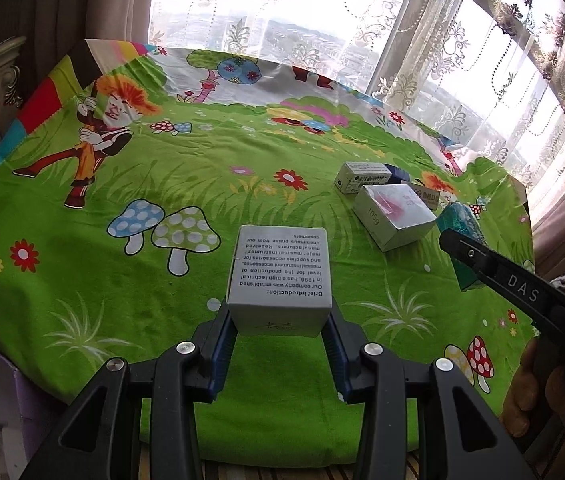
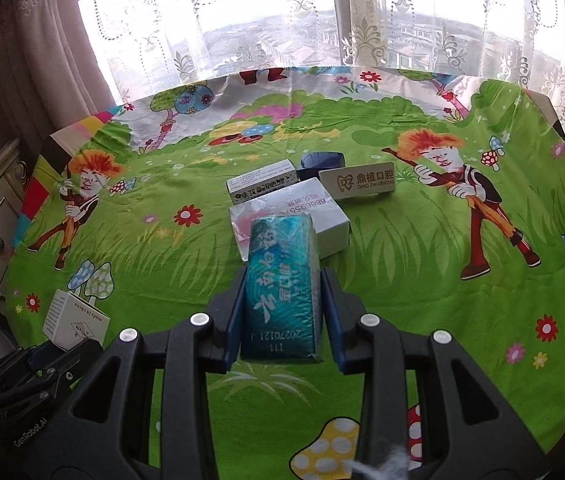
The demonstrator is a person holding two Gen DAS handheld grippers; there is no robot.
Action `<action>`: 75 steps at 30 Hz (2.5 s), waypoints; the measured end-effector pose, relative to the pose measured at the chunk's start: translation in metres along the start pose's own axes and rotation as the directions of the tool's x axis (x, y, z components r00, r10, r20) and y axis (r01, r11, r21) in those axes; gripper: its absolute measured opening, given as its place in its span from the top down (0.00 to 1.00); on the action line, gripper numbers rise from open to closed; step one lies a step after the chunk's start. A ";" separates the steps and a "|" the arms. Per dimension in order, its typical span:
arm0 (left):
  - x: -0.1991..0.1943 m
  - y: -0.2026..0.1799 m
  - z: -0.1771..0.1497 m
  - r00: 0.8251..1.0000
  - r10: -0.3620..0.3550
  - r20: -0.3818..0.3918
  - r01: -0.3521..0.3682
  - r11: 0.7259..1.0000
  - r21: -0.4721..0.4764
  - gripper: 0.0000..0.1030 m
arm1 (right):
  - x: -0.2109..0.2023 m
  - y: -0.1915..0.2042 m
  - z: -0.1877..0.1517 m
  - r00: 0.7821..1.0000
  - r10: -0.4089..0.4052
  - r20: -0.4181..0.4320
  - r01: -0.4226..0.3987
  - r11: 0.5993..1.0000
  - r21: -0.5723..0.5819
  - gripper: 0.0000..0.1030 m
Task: Organize rigid objects
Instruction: 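Carry the white printed box and teal tissue pack over the purple box, then open both grippers to drop the white box and tissue pack into the purple box, then move both grippers back over the remaining boxes on the bedspread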
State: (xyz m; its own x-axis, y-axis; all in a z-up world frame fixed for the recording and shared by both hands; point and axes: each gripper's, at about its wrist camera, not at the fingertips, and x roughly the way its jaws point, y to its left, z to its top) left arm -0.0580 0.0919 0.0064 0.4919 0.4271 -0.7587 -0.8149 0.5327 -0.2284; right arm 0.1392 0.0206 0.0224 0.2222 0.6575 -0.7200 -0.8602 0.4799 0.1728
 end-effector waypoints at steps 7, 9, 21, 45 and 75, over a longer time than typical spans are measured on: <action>-0.030 0.026 -0.013 0.999 0.021 0.034 -0.019 0.999 -0.045 0.59 | -0.017 0.041 -0.023 0.997 0.068 -0.021 -0.070 0.993 -0.091 0.61; -0.038 0.036 -0.017 0.999 0.023 0.039 -0.021 0.997 -0.068 0.59 | -0.021 0.050 -0.029 0.995 0.090 -0.032 -0.093 0.990 -0.107 0.61; -0.083 0.102 -0.044 0.995 0.070 0.073 -0.053 0.975 -0.216 0.59 | -0.049 0.098 -0.054 0.985 0.156 -0.067 -0.167 0.964 -0.207 0.61; -0.142 0.270 -0.116 0.970 0.239 0.047 -0.172 0.809 -0.562 0.59 | -0.080 0.248 -0.118 0.892 0.342 -0.295 -0.444 0.784 -0.434 0.61; -0.129 0.286 -0.131 0.966 0.258 -0.015 -0.209 0.746 -0.632 0.45 | -0.053 0.302 -0.140 0.794 0.394 -0.463 -0.597 0.651 -0.470 0.24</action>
State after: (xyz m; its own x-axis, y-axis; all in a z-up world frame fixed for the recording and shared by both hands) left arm -0.3950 0.0935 -0.0407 0.2607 0.5393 -0.8007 -0.9045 -0.1536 -0.3979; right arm -0.1970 0.0496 0.0186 -0.3751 0.4420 -0.8148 -0.9078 -0.3530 0.2263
